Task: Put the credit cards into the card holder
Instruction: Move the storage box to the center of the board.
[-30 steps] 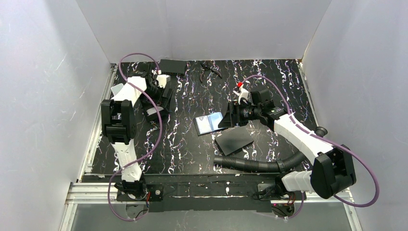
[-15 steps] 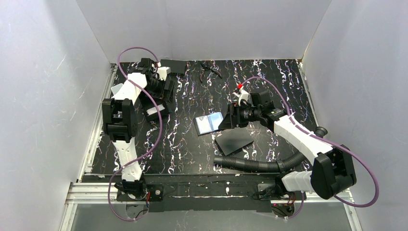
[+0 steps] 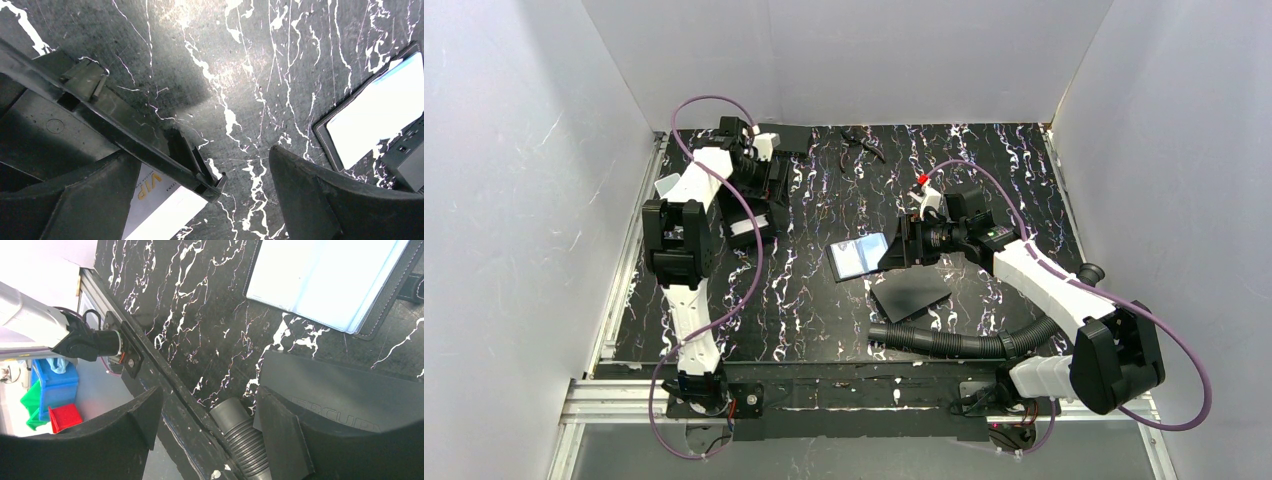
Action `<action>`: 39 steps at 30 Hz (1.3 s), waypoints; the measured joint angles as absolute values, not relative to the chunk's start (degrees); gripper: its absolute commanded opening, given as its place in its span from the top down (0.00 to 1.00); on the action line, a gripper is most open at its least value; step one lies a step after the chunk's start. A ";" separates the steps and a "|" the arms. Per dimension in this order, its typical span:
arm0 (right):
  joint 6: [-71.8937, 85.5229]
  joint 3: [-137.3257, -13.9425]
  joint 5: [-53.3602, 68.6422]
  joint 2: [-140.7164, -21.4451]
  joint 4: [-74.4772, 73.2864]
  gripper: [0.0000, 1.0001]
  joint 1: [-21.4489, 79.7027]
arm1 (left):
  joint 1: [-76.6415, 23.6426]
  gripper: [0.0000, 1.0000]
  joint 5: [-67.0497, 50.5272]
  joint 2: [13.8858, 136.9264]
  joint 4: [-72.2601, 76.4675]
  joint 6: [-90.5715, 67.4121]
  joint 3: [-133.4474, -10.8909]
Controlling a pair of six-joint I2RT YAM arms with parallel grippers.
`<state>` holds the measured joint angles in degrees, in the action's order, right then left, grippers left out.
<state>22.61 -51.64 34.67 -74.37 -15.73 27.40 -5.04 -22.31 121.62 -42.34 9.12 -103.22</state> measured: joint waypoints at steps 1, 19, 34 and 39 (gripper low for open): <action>22.61 -51.64 34.66 -74.37 -15.71 0.22 27.40 | -5.04 0.03 -22.36 121.64 -42.08 8.71 -103.42; 23.65 -51.54 34.52 -74.37 -14.20 0.22 27.40 | -4.81 0.02 -13.78 115.73 -38.73 -3.19 -96.82; 24.78 -49.71 34.92 -74.11 -10.75 0.21 27.40 | 9.22 0.02 -7.77 84.02 -29.04 -25.20 -64.56; 25.38 -49.69 34.98 -73.50 -9.56 0.21 27.40 | 8.70 0.02 -10.98 82.71 -15.67 -32.09 -49.07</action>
